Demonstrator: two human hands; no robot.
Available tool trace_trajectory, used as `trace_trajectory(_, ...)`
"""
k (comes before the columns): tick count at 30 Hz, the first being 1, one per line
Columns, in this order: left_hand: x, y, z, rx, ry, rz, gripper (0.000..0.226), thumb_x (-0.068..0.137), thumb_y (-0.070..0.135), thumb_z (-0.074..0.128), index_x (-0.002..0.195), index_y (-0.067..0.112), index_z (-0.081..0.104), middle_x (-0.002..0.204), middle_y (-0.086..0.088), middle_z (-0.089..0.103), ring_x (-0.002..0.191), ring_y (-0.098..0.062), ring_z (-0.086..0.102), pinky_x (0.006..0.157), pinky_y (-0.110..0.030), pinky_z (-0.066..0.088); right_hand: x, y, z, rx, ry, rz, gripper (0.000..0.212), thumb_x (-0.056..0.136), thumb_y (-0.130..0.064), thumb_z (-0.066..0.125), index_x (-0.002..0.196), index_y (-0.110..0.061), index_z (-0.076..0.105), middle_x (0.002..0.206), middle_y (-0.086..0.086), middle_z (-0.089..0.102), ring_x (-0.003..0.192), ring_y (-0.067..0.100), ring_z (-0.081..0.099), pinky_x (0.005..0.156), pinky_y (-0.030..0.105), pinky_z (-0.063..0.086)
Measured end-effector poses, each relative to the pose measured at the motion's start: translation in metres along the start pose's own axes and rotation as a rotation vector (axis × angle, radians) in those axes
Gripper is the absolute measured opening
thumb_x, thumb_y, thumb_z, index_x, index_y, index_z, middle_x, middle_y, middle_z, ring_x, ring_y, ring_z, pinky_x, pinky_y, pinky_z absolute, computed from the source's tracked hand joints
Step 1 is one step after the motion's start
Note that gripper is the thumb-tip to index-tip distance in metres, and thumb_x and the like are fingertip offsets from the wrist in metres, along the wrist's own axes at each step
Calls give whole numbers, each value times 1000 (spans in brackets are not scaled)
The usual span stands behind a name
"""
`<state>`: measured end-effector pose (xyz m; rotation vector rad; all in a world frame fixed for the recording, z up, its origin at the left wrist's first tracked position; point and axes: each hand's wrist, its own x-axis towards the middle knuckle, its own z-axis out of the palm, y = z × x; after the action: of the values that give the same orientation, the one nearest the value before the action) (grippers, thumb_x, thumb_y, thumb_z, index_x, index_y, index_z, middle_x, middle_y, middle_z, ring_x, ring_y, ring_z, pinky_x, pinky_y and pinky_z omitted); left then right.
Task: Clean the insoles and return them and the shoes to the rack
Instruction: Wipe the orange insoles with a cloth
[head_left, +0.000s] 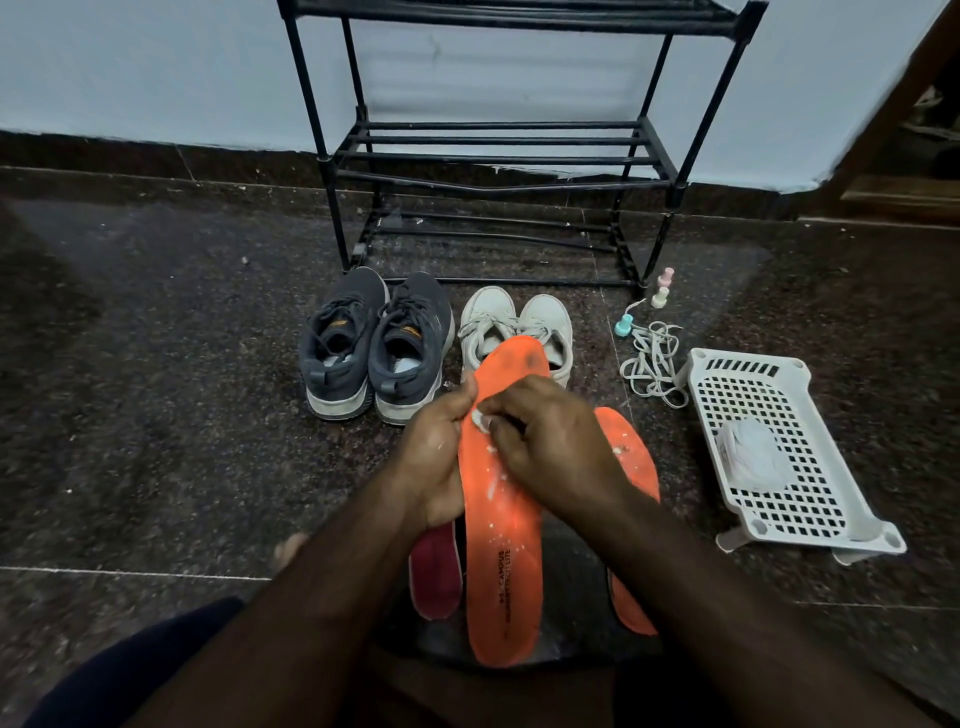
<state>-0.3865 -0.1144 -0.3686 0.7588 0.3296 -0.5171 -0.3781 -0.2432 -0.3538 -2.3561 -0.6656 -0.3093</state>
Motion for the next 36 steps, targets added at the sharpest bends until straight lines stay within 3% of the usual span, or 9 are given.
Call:
trace_trajectory(4,-4,-4,4,4,7,31,58,105,46,28,117,4,67,112,-20,72,98,-31,72,92,-45,53,14,10,-10,-38,184,100,14,80,-9,64,89,-11,74,87,6,68,83,22,64,80,27,45)
trace_trajectory(8,-5,-5,5,-2,29,22,59,104,49,30,106,4,70,93,-18,74,83,-29,74,77,-39,61,0,-1,1,-2,24,74,15,82,-17,63,91,-14,75,88,4,69,84,22,65,78,35,52)
trace_trajectory(11,-2,-2,3,4,54,21,62,103,51,33,95,2,71,85,-17,73,78,-28,73,72,-35,60,-9,-7,5,35,-79,39,14,83,-16,64,91,-15,75,87,2,69,85,18,63,79,33,50)
trace_trajectory(17,-6,-6,8,-14,23,61,57,105,46,29,119,5,66,114,-20,72,101,-30,71,94,-46,52,13,5,-9,-18,165,164,11,82,-9,67,90,-12,74,87,6,69,84,22,63,78,25,42)
trace_trajectory(20,-6,-5,8,-17,39,58,59,104,47,30,112,4,69,106,-20,73,94,-30,73,89,-43,53,6,-3,-3,-20,68,156,16,83,-16,61,93,-14,73,91,5,71,87,22,65,81,29,46)
trace_trajectory(24,-3,-4,5,-3,91,45,64,103,52,35,90,1,72,81,-18,73,73,-27,74,65,-34,60,-6,-16,6,21,-88,138,9,84,-17,65,88,-18,73,85,0,69,82,17,62,76,30,45)
trace_trajectory(28,-5,-4,9,-39,58,64,62,103,50,32,111,1,68,103,-21,73,91,-31,73,89,-44,53,8,-8,-8,100,100,223,6,81,-12,69,83,-17,72,79,-5,70,73,10,61,70,26,45)
trace_trajectory(30,-5,-5,11,-42,48,87,59,104,48,29,117,4,66,110,-19,73,97,-30,72,92,-45,53,15,-2,-12,60,161,239,5,82,-13,69,84,-16,72,82,-4,71,76,11,61,73,24,44)
trace_trajectory(36,0,-4,7,10,114,91,58,103,50,35,93,3,67,76,-15,73,70,-24,74,62,-30,61,-3,-17,7,-13,-103,162,13,85,-23,61,86,-18,72,84,3,70,81,21,63,73,34,46)
